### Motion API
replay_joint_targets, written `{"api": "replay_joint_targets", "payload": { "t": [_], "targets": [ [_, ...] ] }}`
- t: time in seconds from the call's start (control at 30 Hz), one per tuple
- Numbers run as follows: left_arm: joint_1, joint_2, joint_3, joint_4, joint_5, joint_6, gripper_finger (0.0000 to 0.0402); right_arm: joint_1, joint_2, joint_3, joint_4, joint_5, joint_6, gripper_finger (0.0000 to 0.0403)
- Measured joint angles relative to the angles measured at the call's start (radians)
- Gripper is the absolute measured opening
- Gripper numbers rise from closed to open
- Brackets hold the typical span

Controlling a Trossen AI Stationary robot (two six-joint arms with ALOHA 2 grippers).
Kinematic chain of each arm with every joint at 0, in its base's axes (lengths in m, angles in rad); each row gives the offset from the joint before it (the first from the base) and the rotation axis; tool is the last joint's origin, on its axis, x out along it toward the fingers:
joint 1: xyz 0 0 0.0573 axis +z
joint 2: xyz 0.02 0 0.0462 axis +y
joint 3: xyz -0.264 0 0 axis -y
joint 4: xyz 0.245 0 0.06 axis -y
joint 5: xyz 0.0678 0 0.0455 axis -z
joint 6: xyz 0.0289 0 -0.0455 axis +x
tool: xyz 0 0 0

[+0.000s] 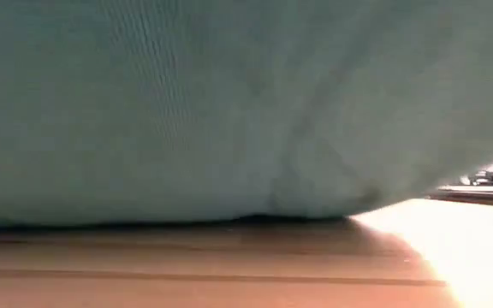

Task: Roll towel
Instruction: Fold the blue towel

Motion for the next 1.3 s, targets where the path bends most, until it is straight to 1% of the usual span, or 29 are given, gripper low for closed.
{"api": "replay_joint_targets", "payload": {
  "t": [0.1,0.2,0.33,0.4,0.57,0.67,0.77,0.83,0.9,1.1,1.2,1.3],
  "targets": [
    [-0.003,0.016,0.000,0.082,0.020,-0.015,0.0000,0.015,0.011,0.000,0.001,0.012,0.023,0.0000],
    [-0.003,0.001,0.000,0.123,0.022,-0.009,0.0000,0.010,-0.004,0.000,-0.014,0.017,0.006,0.0000],
    [0.008,-0.064,0.003,0.097,0.021,0.004,0.0000,-0.014,-0.065,0.000,-0.109,0.018,-0.050,0.0000],
    [0.017,-0.104,0.004,0.010,0.013,0.016,0.0000,-0.036,-0.095,0.000,-0.179,0.018,-0.083,0.0000],
    [0.058,-0.231,0.003,-0.371,-0.041,0.024,0.0000,-0.128,-0.158,0.000,-0.328,0.019,-0.171,0.0000],
    [0.090,-0.313,0.002,-0.597,-0.069,0.040,0.0000,-0.202,-0.187,0.000,-0.394,0.019,-0.228,0.0000],
    [0.137,-0.397,-0.007,-0.756,-0.068,0.074,0.0000,-0.284,-0.211,0.000,-0.445,0.019,-0.297,0.0000],
    [0.167,-0.458,-0.049,-0.808,-0.069,0.102,0.0000,-0.342,-0.219,-0.004,-0.473,0.010,-0.344,0.0000],
    [0.197,-0.524,-0.113,-0.823,-0.067,0.123,0.0000,-0.400,-0.222,-0.024,-0.477,-0.005,-0.384,0.0000],
    [0.301,-0.722,-0.352,-0.802,-0.070,0.135,0.0000,-0.571,-0.222,-0.103,-0.470,-0.084,-0.513,0.0000],
    [0.370,-0.811,-0.432,-0.790,-0.069,0.156,0.0000,-0.669,-0.223,-0.130,-0.455,-0.112,-0.584,0.0000],
    [0.444,-0.892,-0.489,-0.758,-0.065,0.214,0.0000,-0.777,-0.228,-0.158,-0.417,-0.156,-0.622,0.0000]
  ]
}}
